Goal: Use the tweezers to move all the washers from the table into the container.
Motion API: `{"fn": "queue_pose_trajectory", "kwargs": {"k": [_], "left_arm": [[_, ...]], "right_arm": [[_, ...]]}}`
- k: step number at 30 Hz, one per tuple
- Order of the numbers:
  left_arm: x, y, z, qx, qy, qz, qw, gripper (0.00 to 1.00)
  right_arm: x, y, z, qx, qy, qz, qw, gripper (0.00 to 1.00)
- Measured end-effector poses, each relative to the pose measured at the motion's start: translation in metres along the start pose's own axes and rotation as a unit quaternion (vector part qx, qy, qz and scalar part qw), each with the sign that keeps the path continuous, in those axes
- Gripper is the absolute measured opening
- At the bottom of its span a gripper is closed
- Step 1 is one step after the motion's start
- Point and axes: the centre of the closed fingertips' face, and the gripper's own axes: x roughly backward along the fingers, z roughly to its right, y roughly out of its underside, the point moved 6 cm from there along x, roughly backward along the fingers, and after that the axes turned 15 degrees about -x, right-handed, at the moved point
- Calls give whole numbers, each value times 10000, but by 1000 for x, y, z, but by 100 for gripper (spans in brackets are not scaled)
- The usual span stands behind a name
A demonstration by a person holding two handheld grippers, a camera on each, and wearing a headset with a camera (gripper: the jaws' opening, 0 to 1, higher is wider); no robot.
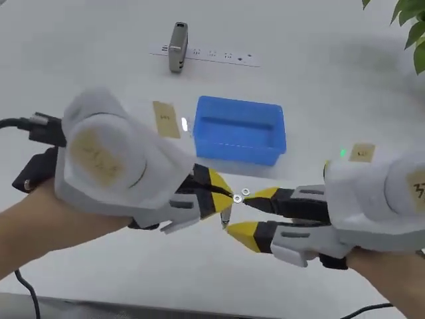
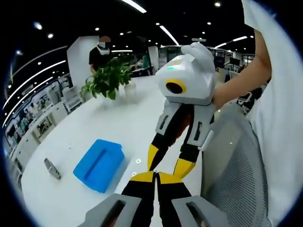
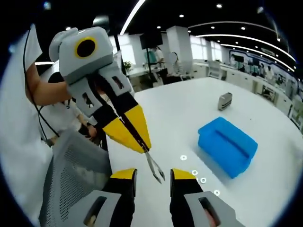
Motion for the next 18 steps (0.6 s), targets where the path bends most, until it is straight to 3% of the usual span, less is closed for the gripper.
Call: {"fn": "queue_pose_trajectory", "kwargs": {"k": [4,10,18], "left_arm": [[7,-9,3,-230,219,-5,9995,0],[14,-13,5,-412,350,-46,9985,0],[18,-20,5,-486,412,-49,9980,0]], "right_arm": [[-2,-8,-5,539,-238,-164,9981,17],[-1,-9,-12,726,-540,-215,9957,7],[-6,-13,-18,1033,-583,-288,9925,4]]}}
